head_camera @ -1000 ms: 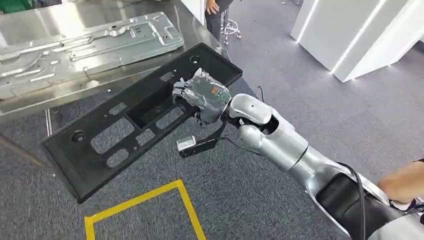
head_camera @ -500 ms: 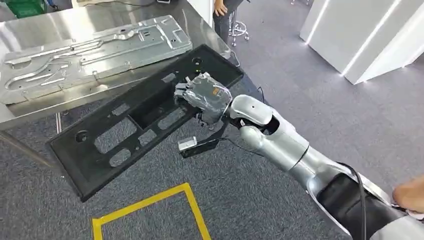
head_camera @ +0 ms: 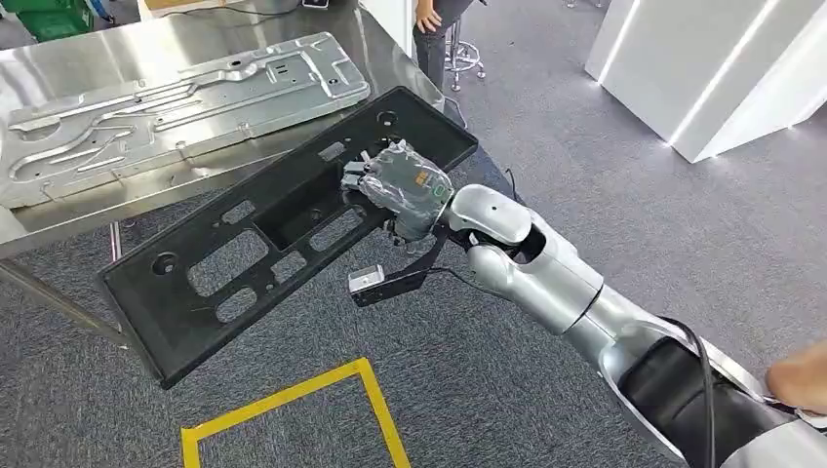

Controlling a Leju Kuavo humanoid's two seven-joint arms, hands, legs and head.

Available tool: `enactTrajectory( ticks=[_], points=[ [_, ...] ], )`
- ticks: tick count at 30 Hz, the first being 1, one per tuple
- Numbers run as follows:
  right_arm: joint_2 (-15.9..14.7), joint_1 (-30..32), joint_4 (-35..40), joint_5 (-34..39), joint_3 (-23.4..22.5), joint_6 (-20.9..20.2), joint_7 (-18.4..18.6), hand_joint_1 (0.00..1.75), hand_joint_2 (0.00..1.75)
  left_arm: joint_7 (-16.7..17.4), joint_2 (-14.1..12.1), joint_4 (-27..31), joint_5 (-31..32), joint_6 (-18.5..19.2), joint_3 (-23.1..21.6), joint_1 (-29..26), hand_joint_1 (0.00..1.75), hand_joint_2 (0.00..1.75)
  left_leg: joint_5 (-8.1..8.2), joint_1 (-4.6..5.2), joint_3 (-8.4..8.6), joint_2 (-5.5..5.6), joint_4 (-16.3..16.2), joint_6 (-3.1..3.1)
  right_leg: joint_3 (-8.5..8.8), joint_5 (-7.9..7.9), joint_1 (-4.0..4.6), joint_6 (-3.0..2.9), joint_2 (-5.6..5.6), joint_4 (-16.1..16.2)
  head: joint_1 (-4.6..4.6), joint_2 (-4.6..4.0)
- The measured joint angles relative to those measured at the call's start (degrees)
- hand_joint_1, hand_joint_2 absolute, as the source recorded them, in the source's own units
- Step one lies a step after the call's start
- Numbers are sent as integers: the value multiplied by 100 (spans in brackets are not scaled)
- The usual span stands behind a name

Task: Take the parts from the cabinet and place them on the table.

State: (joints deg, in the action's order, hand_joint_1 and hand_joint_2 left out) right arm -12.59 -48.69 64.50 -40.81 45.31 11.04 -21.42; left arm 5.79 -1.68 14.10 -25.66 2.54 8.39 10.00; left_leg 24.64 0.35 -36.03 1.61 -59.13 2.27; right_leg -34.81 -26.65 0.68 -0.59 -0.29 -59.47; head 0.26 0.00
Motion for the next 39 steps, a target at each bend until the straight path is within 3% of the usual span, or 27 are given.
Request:
enactTrajectory(
  ticks=[23, 27, 28, 29, 30, 31, 32, 34, 35, 36, 37, 39],
  points=[
    [46, -47, -9, -236, 101, 24, 133, 175, 175, -35, -55, 0, 24, 85, 2, -102, 0, 175, 1, 19, -2, 3, 0, 2, 7, 0, -31, 1, 2, 4, -2, 0],
    [101, -44, 0, -361, 105, 33, 293, 175, 175, -90, -66, 0, 50, 188, 4, -131, 0, 175, 1, 22, -2, 2, -2, 3, 7, 0, -33, 1, 2, 7, -2, 0],
    [122, -41, 4, -369, 107, 35, 330, 175, 175, -114, -85, 0, 59, 197, 4, -139, 0, 175, 26, 72, -6, 2, -29, 62, 22, 21, -59, 57, 4, 61, 2, 0],
    [131, -45, 15, -374, 109, 37, 341, 175, 175, -140, -92, 0, 74, 205, 4, -152, 0, 175, 37, 56, 54, -8, 85, 135, 72, 12, -50, 103, -3, 134, 2, 0],
    [136, -36, 39, -382, 111, 37, 349, 175, 175, -155, -87, 7, 105, 205, 4, -164, 0, 175, -43, -7, 204, 3, 295, 150, 85, 6, 16, 108, -16, 138, 0, 0],
    [131, -44, 28, -396, 118, 54, 356, 175, 175, -183, -85, 7, 122, 203, 4, -184, 0, 175, -40, -5, 325, -17, 396, 180, 64, -9, -6, 131, -1, 45, -9, 0],
    [131, -71, 26, -396, 120, 81, 356, 175, 175, -203, -85, 7, 144, 203, 4, -185, 0, 175, -31, -10, 383, -26, 448, 227, -84, -129, -19, 140, -6, -221, -20, 0],
    [131, -59, 26, -396, 124, 101, 356, 175, 175, -232, -81, 7, 170, 199, 4, -188, 0, 175, 14, -20, 464, -42, 458, 233, -678, -415, -70, 197, -3, -1177, -9, 0],
    [129, -33, 24, -404, 136, 98, 358, 175, 175, -236, -79, 7, 181, 190, 4, -190, 0, 175, 71, -33, 496, -37, 452, 220, -897, -432, -118, 233, -2, -1465, -11, 0],
    [116, -19, 20, -404, 153, 94, 354, 175, 175, -236, -68, 7, 192, 179, 4, -195, 0, 175, 119, -50, 537, -22, 428, 194, -992, -301, -167, 280, 0, -1487, -9, 0],
    [107, -21, 17, -404, 173, 92, 345, 175, 175, -236, -61, 9, 214, 177, 4, -202, 0, 175, 190, -80, 586, 1, 395, 151, -942, -35, -217, 338, 2, -1249, -11, 0],
    [96, -37, 15, -404, 181, 92, 343, 175, 175, -236, -55, 18, 219, 177, 4, -203, 0, 175, 379, -155, 724, 79, 282, 46, -526, 625, -328, 449, -17, -232, -15, 0]
  ],
)
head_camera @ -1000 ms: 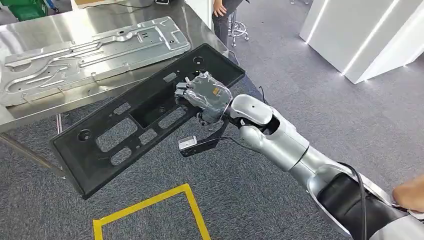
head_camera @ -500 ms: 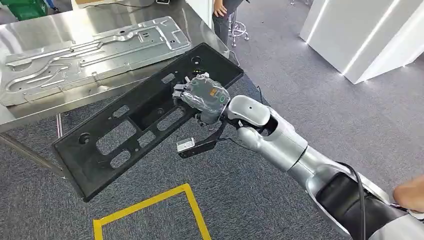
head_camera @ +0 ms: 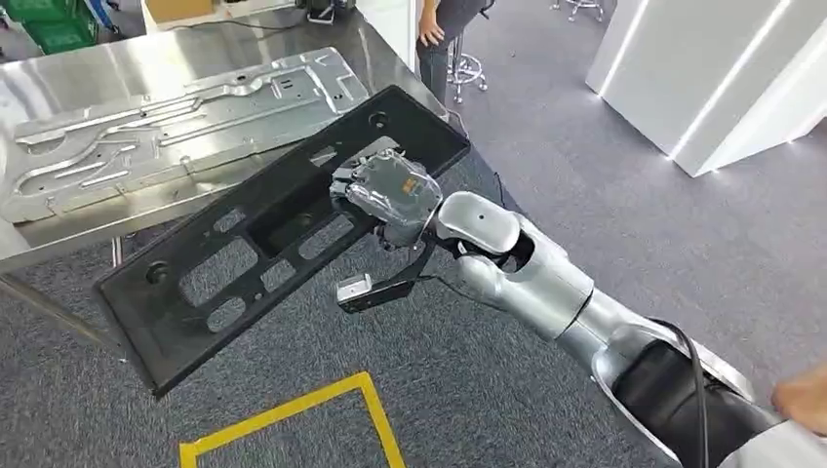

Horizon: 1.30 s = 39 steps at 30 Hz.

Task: Take the parts from the cabinet and place them on the table.

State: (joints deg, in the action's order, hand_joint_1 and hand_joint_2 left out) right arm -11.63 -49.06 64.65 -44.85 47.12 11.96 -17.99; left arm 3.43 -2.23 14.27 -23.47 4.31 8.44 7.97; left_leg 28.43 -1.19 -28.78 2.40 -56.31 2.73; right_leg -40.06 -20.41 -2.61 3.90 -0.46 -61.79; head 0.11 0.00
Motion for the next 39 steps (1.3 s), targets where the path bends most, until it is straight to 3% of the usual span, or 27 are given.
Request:
enactTrajectory(
  ticks=[1, 2, 4, 6, 7, 9, 11, 13, 15, 16, 17, 18, 20, 21, 23, 24, 26, 27, 29, 30, 31, 32, 33, 35, 37, 38, 39],
  points=[
    [-26, 12, -11, 2, 0, -2, 0, 175, 175, 0, 0, 0, 2, 0, 0, 0, 0, 175, 99, -21, -29, 18, -30, -70, 113, -47, -31, 47, -150, 200, 2, 0],
    [-37, -10, -24, 2, 4, -9, 0, 175, 175, 0, 0, 2, 4, 0, 0, 31, 0, 175, 153, -19, -49, 26, -97, -137, 226, -190, 3, -8, -246, 308, -2, 0],
    [-42, -1, -15, 2, 17, -13, -11, 175, 175, 4, 15, 4, 7, 0, 0, 32, 0, 175, 175, -37, -24, 73, -36, -227, 234, -329, 63, -130, -169, 278, -5, 0],
    [-37, -14, -6, 2, 17, -26, -11, 175, 175, 11, 4, 29, 7, 2, 0, 36, 0, 175, 266, -54, 101, 103, 67, -295, 397, -440, 11, -245, -97, 355, -15, 0],
    [-42, -31, 2, 4, 17, -26, -4, 175, 175, 4, 18, 44, 7, 0, 0, 37, 0, 175, 245, -56, 90, -62, -100, -319, 527, -501, 11, -287, -70, 420, -18, 0],
    [-44, -37, -7, 9, 17, -35, -9, 175, 175, 7, 7, 44, 7, -13, 0, 61, 0, 175, 350, -45, -363, -180, -872, -329, 778, -615, 30, -335, 44, 551, -13, 0],
    [-44, 59, -39, 11, 17, -55, -9, 175, 175, 7, 9, 44, 4, -17, 0, 47, 0, 175, 460, -37, -1154, -191, -1836, -334, 1139, -797, 45, -329, 158, 703, -16, 0],
    [-42, 104, -66, 9, 24, -61, -15, 175, 175, 15, 9, 44, 6, -17, 0, -42, 0, 175, -201, -36, -1551, -198, -1727, -309, 1531, -1024, 48, -311, 239, 804, -13, 0],
    [-35, 83, -63, 11, 24, -61, -20, 175, 175, 9, 7, 44, 9, -15, 0, -86, 0, 175, -1354, -24, -1442, -283, -592, -237, 1973, -1290, 48, -267, 317, 899, -11, 0],
    [-33, 100, -66, 9, 24, -61, -20, 175, 175, 2, 2, 44, 9, -15, 0, -98, 0, 175, -1451, 34, -1382, -401, -443, -215, 2198, -1404, 37, -237, 356, 990, -24, 0],
    [-57, 99, -90, 11, 24, -61, -17, 175, 175, 4, 20, 15, 9, -15, 0, -113, 0, 175, -1398, 153, -1342, -537, -667, -193, 2230, -1427, 88, -180, 374, 1129, 17, 0],
    [-35, 104, -94, 11, 26, -68, -15, 175, 175, -11, 15, 20, 9, -4, 0, -99, 0, 175, -1340, 147, -1267, -541, -503, -131, 2337, -1439, 84, -146, 419, 1201, 4, 0],
    [-31, 50, -48, 11, 28, -66, -15, 175, 175, 0, 9, 31, 9, -4, 0, -49, 0, 175, -830, 151, -1014, -436, -323, -56, 2560, -1467, 92, -78, 505, 1285, 2, 0],
    [-24, -16, -15, 11, 28, -61, -15, 175, 175, -2, 4, 46, 9, -9, 0, -31, 0, 175, -584, 127, -821, -366, -95, -34, 2435, -1319, 115, -40, 498, 962, -5, 0],
    [-11, -7, -9, 13, 28, -57, -13, 175, 175, -4, 0, 50, 9, -7, 0, -63, 0, 175, -471, 65, -514, -225, 83, 16, 1759, -987, 77, -39, 193, -175, -13, 0],
    [-13, 77, -39, 15, 31, -57, -13, 175, 175, -2, 9, 50, 9, -7, 0, -93, 0, 175, -400, 73, -301, -155, 232, 40, 1441, -1066, 77, -40, 115, -626, -11, 0],
    [-20, 248, -85, 15, 64, -68, -24, 175, 175, -2, 15, 41, 9, -7, 0, -146, 0, 175, -272, 71, 169, 38, 506, 54, 918, -1637, 81, -59, 85, -1004, -13, 0],
    [-24, 262, -109, 15, 109, -68, -28, 175, 175, 0, 15, 42, 9, -7, 0, -167, 0, 175, -207, 74, 390, 142, 624, 50, 657, -1905, 84, -64, 80, -971, -13, 0],
    [-44, 249, -114, 15, 118, -66, -17, 175, 175, 0, 15, 42, 11, -11, 0, -192, 0, 175, -95, 89, 725, 289, 806, 52, 267, -2057, 85, -80, 67, -690, -18, 0],
    [-55, 244, -120, 15, 118, -66, -11, 175, 175, 0, 15, 42, 13, -17, 0, -207, 0, 175, 36, 105, 1002, 404, 923, 40, 24, -1666, 87, -101, 41, -244, -18, 0],
    [-74, 250, -148, 15, 118, -59, -11, 175, 175, 0, 15, 42, 17, -15, 0, -220, 0, 175, 156, 113, 1197, 450, 978, 26, -106, -884, 94, -131, -18, 208, -15, 0],
    [-105, 298, -204, 15, 129, -61, -15, 175, 175, 0, 39, 18, 18, -9, 0, -297, 0, 175, 317, 107, 1302, 507, 1007, 21, -176, 529, 92, -162, -160, 871, -24, 0],
    [-121, 334, -251, 17, 151, -48, -28, 175, 175, -4, 48, 2, 18, -7, 2, -247, 0, 175, 477, 123, 1451, 575, 859, -26, -250, 860, 132, -217, -222, 1000, 7, 0],
    [-70, 265, -158, 13, 177, -68, -42, 175, 175, 0, 41, 6, 22, -7, 2, -185, 0, 175, 668, 49, 1588, 629, 957, -103, -233, 462, 223, -372, -124, 560, -4, 0],
    [-77, 34, -94, 9, 175, -61, -15, 175, 175, -11, 11, 44, 28, -7, 2, -111, 0, 175, 440, 62, 1382, 566, 337, -150, -50, 221, 188, -508, -53, 544, -15, 2],
    [-72, -11, -90, 9, 175, -57, 4, 175, 175, -15, 37, 44, 33, -4, 2, -84, 0, 175, 187, 60, 1038, 172, -361, -220, 130, 87, 176, -525, -40, 589, -20, 0],
    [-75, 14, -96, 9, 175, -44, 20, 175, 175, -15, 44, 42, 37, 11, 4, -81, 0, 175, 120, 48, 667, -50, -904, -307, 320, -8, 166, -548, 17, 647, 22, 0]
  ],
)
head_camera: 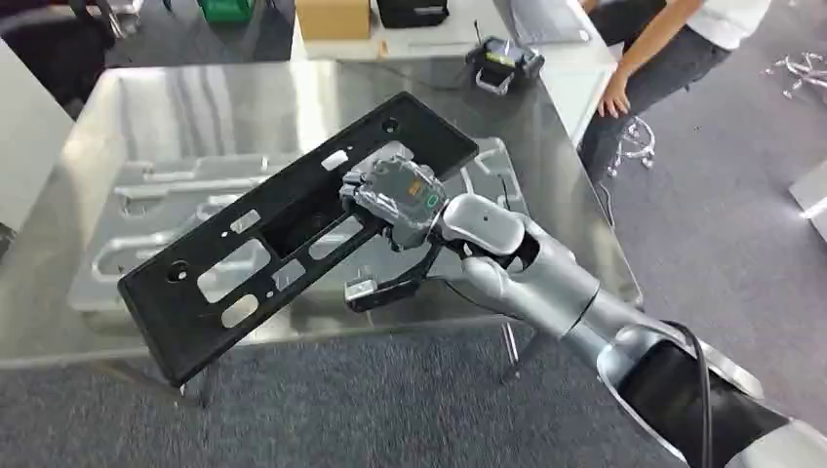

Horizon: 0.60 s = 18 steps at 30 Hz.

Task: Take the parts from the cabinet and place them on the table.

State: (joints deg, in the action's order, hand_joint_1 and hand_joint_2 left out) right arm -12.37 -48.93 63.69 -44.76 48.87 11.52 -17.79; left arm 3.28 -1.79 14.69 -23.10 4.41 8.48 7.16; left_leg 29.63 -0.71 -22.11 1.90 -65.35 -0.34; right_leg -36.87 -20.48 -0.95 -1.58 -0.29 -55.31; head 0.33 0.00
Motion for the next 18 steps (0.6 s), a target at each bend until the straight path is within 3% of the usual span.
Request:
enactTrajectory(
  ticks=[1, 2, 4, 5, 6, 7, 8, 9, 10, 11, 13, 14, 15, 17, 18],
  points=[
    [0, 51, -13, 0, 2, -2, 11, 175, 175, -15, 0, 0, 7, -15, 2, 15, 0, 175, 130, -28, -365, -98, -399, -72, 228, -106, -1, -7, 35, 87, -20, 0],
    [0, 121, -28, 0, 18, -13, 20, 175, 175, -31, -4, 0, 4, -17, 7, 17, 0, 175, 407, -48, -667, -125, -575, -110, 453, -201, -9, -5, 66, 188, -2, 0],
    [11, 187, -33, -2, 39, -13, 87, 175, 175, -39, -37, 0, -24, 4, 41, -5, 0, 175, 971, -54, -1203, -151, -524, -122, 853, -385, -55, 17, 100, 354, -4, 0],
    [48, 178, -33, -8, 39, -15, 176, 175, 175, -52, -46, 0, -37, 18, 52, -41, 0, 175, 1050, -54, -1432, -156, -312, -104, 1042, -494, -84, 36, 98, 410, -11, 0],
    [70, 172, -39, -50, 39, -18, 273, 175, 175, -72, -59, 0, -37, 22, 55, -99, 0, 175, 856, -53, -1592, -158, -7, -83, 1202, -604, -100, 61, 93, 446, -7, 0],
    [79, 175, -65, -92, 39, -17, 367, 175, 175, -92, -76, -2, -37, 22, 63, -148, 0, 175, 216, -47, -1746, -169, 441, -38, 1360, -743, -106, 98, 91, 449, -9, 0],
    [79, 209, -114, -123, 39, -15, 418, 175, 175, -96, -83, -11, -37, 18, 74, -194, 0, 175, -840, -22, -1858, -195, 922, 27, 1412, -877, -97, 138, 95, 441, -9, 0],
    [70, 245, -235, -185, 42, -2, 509, 175, 175, -109, -113, -44, -37, 4, 105, -270, 0, 175, -1672, 16, -2025, -241, 1452, 53, 1530, -1033, -72, 186, 68, 289, -11, 0],
    [72, 252, -308, -229, 42, 11, 561, 175, 175, -127, -118, -42, -35, -9, 122, -251, 0, 175, -1752, 12, -2009, -202, 1166, 93, 1498, -1180, -37, 244, 37, 227, -13, 0],
    [70, 244, -367, -284, 42, 20, 603, 175, 175, -122, -118, -42, -33, -20, 131, -260, 0, 175, -1574, 37, -2067, -176, 1007, 99, 1576, -1374, -39, 285, 73, 222, -15, 0],
    [50, 33, -542, -321, 0, 90, 719, 175, 175, -122, -116, -31, -24, -22, 138, -204, 0, 175, -1386, -4, -2098, -167, 831, 168, 1699, -1523, -58, 350, 89, 249, -18, 0],
    [31, -59, -664, -339, -67, 148, 750, 175, 175, -129, -116, -15, -13, -24, 151, -182, 0, 175, -1334, -11, -2059, -147, 833, 195, 1673, -1610, -78, 364, 78, 104, -22, 0],
    [20, -121, -790, -359, -131, 230, 758, 175, 175, -129, -107, -9, -7, -37, 175, -174, 0, 175, -1278, -3, -2016, -134, 834, 235, 1489, -1764, -68, 360, 70, -254, -26, 0],
    [20, -139, -1128, -365, -247, 343, 769, 175, 175, -127, -98, -7, 24, -37, 221, -158, 0, 175, -1161, 13, -1904, -111, 835, 286, 845, -2175, -27, 337, 52, -1321, -24, 0],
    [11, -107, -1308, -363, -290, 341, 769, 175, 175, -129, -98, -7, 35, -61, 238, -158, 0, 175, -1100, 26, -1839, -83, 835, 301, 538, -2227, -16, 324, 44, -1726, -26, 0]
  ],
)
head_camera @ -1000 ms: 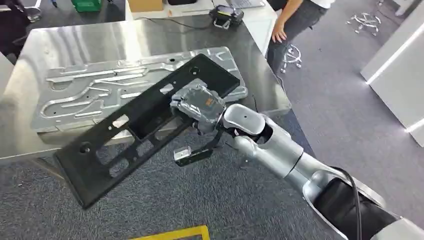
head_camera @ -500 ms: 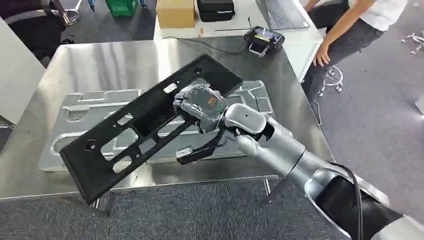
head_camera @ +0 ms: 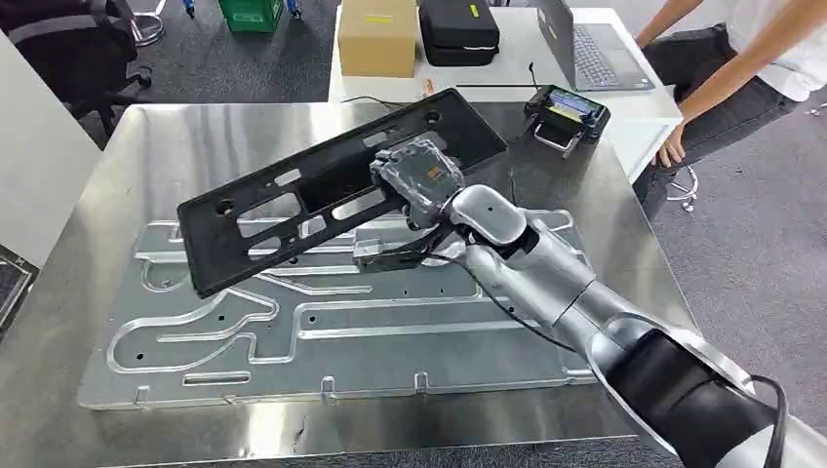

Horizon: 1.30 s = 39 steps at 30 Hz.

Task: Take the parts from the cabinet and place them on the table.

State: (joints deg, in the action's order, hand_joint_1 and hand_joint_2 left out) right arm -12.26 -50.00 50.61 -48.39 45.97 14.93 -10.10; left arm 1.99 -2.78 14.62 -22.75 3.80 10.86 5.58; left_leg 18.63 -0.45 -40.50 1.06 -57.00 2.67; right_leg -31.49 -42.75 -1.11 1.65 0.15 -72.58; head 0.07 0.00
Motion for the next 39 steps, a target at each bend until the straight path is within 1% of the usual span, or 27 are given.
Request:
enactTrajectory(
  ticks=[1, 2, 3, 4, 5, 6, 7, 8, 9, 10, 11, 12, 15, 17, 19, 22, 26, 30, 36, 39],
  points=[
    [-7, 50, -164, 0, -35, 2, 4, 175, 175, -7, 6, 2, 13, -31, 15, -3, 0, 175, 56, 14, 73, 37, -3, 6, -217, 126, 5, -17, -5, -142, 4, 0],
    [-9, 94, -313, 0, -68, 2, 11, 175, 175, -15, 11, 4, 24, -57, 37, -11, 0, 175, 112, 29, 146, 60, -5, 8, -314, 403, 15, -43, -9, -21, 0, 0],
    [-9, 121, -443, 11, -114, -2, 22, 175, 175, -24, 18, 9, 44, -70, 63, -16, 0, 175, 167, 50, 221, 85, -6, 8, -319, 788, 36, -79, -10, 301, 4, 0],
    [-11, 128, -571, 48, -192, -15, 24, 175, 175, -31, 24, 13, 50, -76, 94, -38, 0, 175, 220, 80, 296, 104, -6, 4, -275, 1233, 50, -131, -11, 780, 0, 0],
    [-11, 134, -642, 81, -265, -42, 33, 175, 175, -28, 37, 13, 50, -76, 107, -72, 0, 175, 262, 89, 336, 112, -3, -2, -252, 1619, 78, -202, -17, 1248, 4, 0],
    [-11, 171, -710, 125, -346, -55, 46, 175, 175, -28, 112, 13, 50, -76, 118, -89, 0, 175, 275, 122, 351, 120, -6, -26, -237, 1622, 113, -250, -28, 1245, 33, 0],
    [-9, 223, -744, 175, -414, -70, 92, 175, 175, -28, 85, 18, 50, -74, 153, -92, 0, 175, 274, 87, 350, 141, -11, -38, -208, 1693, 128, -253, -26, 1308, 6, 0],
    [-2, 293, -744, 214, -464, -85, 131, 175, 175, -13, 90, 28, 50, -70, 177, -100, 0, 175, 303, 90, 347, 149, -35, -32, -200, 1698, 124, -246, -21, 1336, 7, 0],
    [22, 363, -720, 241, -510, -103, 168, 175, 175, -13, 90, 48, 55, -70, 216, -117, 0, 175, 315, 82, 338, 150, -42, -23, -135, 1600, 107, -179, -22, 1412, 6, 0],
    [35, 452, -631, 265, -564, -127, 233, 175, 175, -11, 94, 68, 65, -68, 256, -131, 0, 175, 338, 79, 321, 149, -77, -37, -85, 1486, 101, -133, -34, 1500, 9, 0],
    [46, 575, -539, 275, -625, -140, 293, 175, 175, -11, 98, 85, 74, -48, 288, -152, 0, 175, 351, 83, 321, 144, -86, -49, -91, 1486, 101, -159, -45, 1463, 9, 0],
    [55, 690, -440, 319, -656, -173, 321, 175, 175, -13, 101, 96, 92, -33, 313, -177, 0, 175, 363, 83, 329, 139, -85, -65, -87, 1478, 101, -163, -55, 1459, 9, 0],
    [98, 1118, 83, 619, -735, -455, 348, 175, 175, -9, 101, 157, 175, -15, 437, -182, 0, 175, 365, 83, 337, 132, -78, -65, -86, 1474, 118, -171, -69, 1457, 9, 0],
    [144, 1425, 537, 873, -754, -592, 385, 175, 175, 13, 103, 212, 195, -17, 535, -201, 0, 175, 366, 78, 343, 130, -71, -68, -87, 1465, 127, -190, -69, 1452, 9, 0],
    [173, 1686, 933, 1014, -774, -625, 391, 175, 175, 9, 111, 251, 238, -31, 612, -235, 0, 175, 368, 77, 351, 130, -68, -73, -86, 1461, 129, -203, -70, 1443, 9, 0],
    [208, 1923, 1348, 1211, -807, -645, 284, 175, 175, -33, 122, 295, 254, 40, 719, -281, 0, 175, 365, 76, 357, 131, -67, -79, -83, 1458, 131, -212, -69, 1431, 11, 0],
    [297, 2192, 2055, 1462, -848, -874, 348, 175, 175, -39, 136, 365, 301, 79, 870, -287, 0, 175, 362, 65, 364, 126, -64, -95, -80, 1462, 130, -234, -70, 1426, 9, 0],
    [336, 2285, 2410, 1482, -848, -887, 369, 175, 175, -39, 149, 400, 319, 79, 953, -258, 0, 175, 362, 65, 377, 118, -67, -96, -66, 1464, 129, -237, -78, 1425, 9, 0],
    [336, 2325, 2595, 1502, -848, -903, 400, 175, 175, -37, 160, 424, 323, 79, 994, -261, 0, 175, 361, 72, 378, 118, -79, -96, -59, 1468, 129, -236, -78, 1425, 9, 0],
    [341, 2359, 2650, 1675, -848, -1027, 391, 175, 175, -42, 160, 424, 332, 103, 1040, -266, 0, 175, 362, 72, 377, 118, -89, -96, -54, 1470, 129, -234, -78, 1424, 9, 0]
  ],
)
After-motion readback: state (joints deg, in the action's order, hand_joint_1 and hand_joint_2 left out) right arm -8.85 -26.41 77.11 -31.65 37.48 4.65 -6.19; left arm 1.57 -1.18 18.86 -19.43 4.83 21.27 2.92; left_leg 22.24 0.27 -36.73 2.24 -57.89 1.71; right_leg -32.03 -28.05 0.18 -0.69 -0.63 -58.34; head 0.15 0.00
